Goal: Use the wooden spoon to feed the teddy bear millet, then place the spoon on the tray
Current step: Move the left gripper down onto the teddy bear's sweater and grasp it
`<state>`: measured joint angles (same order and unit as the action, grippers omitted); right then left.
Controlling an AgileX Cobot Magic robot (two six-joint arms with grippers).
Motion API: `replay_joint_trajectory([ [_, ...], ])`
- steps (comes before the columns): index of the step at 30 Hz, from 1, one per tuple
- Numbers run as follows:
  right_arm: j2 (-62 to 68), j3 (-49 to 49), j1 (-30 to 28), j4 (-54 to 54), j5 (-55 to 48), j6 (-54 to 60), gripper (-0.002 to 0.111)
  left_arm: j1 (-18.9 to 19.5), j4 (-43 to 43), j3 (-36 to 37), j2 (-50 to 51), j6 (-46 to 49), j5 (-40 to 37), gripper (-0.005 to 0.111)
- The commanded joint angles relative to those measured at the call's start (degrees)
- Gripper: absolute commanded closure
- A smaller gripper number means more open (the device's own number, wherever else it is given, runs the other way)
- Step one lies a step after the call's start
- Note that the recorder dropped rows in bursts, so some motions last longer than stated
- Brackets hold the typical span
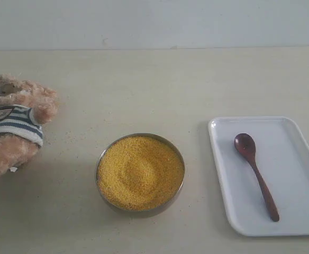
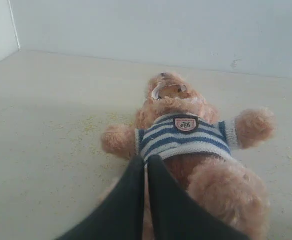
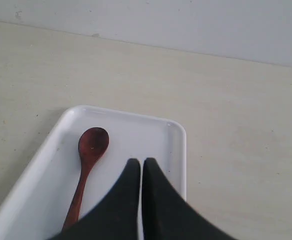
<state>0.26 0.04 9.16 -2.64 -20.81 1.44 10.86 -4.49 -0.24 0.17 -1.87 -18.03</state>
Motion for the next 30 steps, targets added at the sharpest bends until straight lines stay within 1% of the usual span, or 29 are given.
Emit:
replay_joint_trajectory([
  [1,-0.3,0.0,-0.1,-0.2,-0.1,0.4,0.107,0.2,-0.6,0.2,-0.2,0.2,0.5,0.103],
  [6,-0.3,0.0,-0.1,-0.2,-0.1,0.4,0.107,0.2,-0.2,0.2,-0.2,0.2,0.8,0.103],
  [8,-0.3,0.0,-0.1,-0.2,-0.1,0.4,0.107,0.2,3.9,0.2,-0.2,0.2,4.4,0.103],
  [9,-0.3,0.0,-0.1,-0.2,-0.1,0.4,0.107,0.2,2.7,0.2,-0.2,-0.5,8.1,0.103],
  [11,-0.3,0.0,-0.1,-0.2,-0.1,0.4,0.107,0.2,-5.9,0.2,-0.2,-5.6,16.6,0.103],
  [12,-0.3,0.0,-0.1,-0.2,-0.1,0.4,0.107,0.2,-10.7,0.2,-0.2,-10.2,22.7,0.103],
  [14,-0.3,0.0,-0.1,-0.2,-0.1,0.4,0.107,0.2,-15.7,0.2,-0.2,-18.2,31.7,0.103],
  [16,-0.3,0.0,-0.1,-0.2,-0.1,0.4,0.107,0.2,-16.5,0.2,-0.2,-27.6,40.5,0.103],
  [17,-0.3,0.0,-0.1,-0.2,-0.1,0.4,0.107,0.2,-15.3,-0.7,-0.2,-28.2,44.5,0.103],
  [18,-0.3,0.0,-0.1,-0.2,-0.1,0.4,0.107,0.2,-14.2,-2.1,-0.2,-28.2,46.5,0.103],
  [19,-0.3,0.0,-0.1,-0.2,-0.1,0.4,0.107,0.2,-11.2,-6.0,-0.2,-28.0,48.4,0.103],
  [20,-0.3,0.0,-0.1,-0.2,-0.1,0.4,0.107,0.2,-9.5,-8.5,0.9,-26.9,48.7,0.103],
  [21,-0.3,0.0,-0.1,-0.2,-0.1,0.4,0.107,0.2,-5.2,-13.6,4.8,-23.2,48.4,0.103],
  [22,-0.3,0.0,-0.1,-0.2,-0.1,0.4,0.107,0.2,-1.9,-16.4,7.2,-21.6,48.4,0.103],
  [24,-0.3,0.0,-0.1,-0.2,-0.1,0.4,0.107,0.2,4.8,-21.5,12.0,-20.8,46.6,0.103],
  [25,-0.3,0.0,-0.1,-0.2,-0.1,0.4,0.107,0.2,8.5,-24.3,14.8,-20.8,43.7,0.103],
  [27,-0.3,0.0,-0.1,-0.2,-0.1,0.4,0.107,0.2,11.3,-30.4,20.0,-20.8,34.8,0.103],
  [29,-0.3,0.0,-0.1,-0.2,-0.1,0.4,0.107,0.2,12.7,-36.3,26.3,-20.8,22.4,0.103],
  [30,-0.3,0.0,-0.1,-0.2,-0.1,0.4,0.107,0.2,13.4,-38.5,29.5,-20.8,17.6,0.103],
])
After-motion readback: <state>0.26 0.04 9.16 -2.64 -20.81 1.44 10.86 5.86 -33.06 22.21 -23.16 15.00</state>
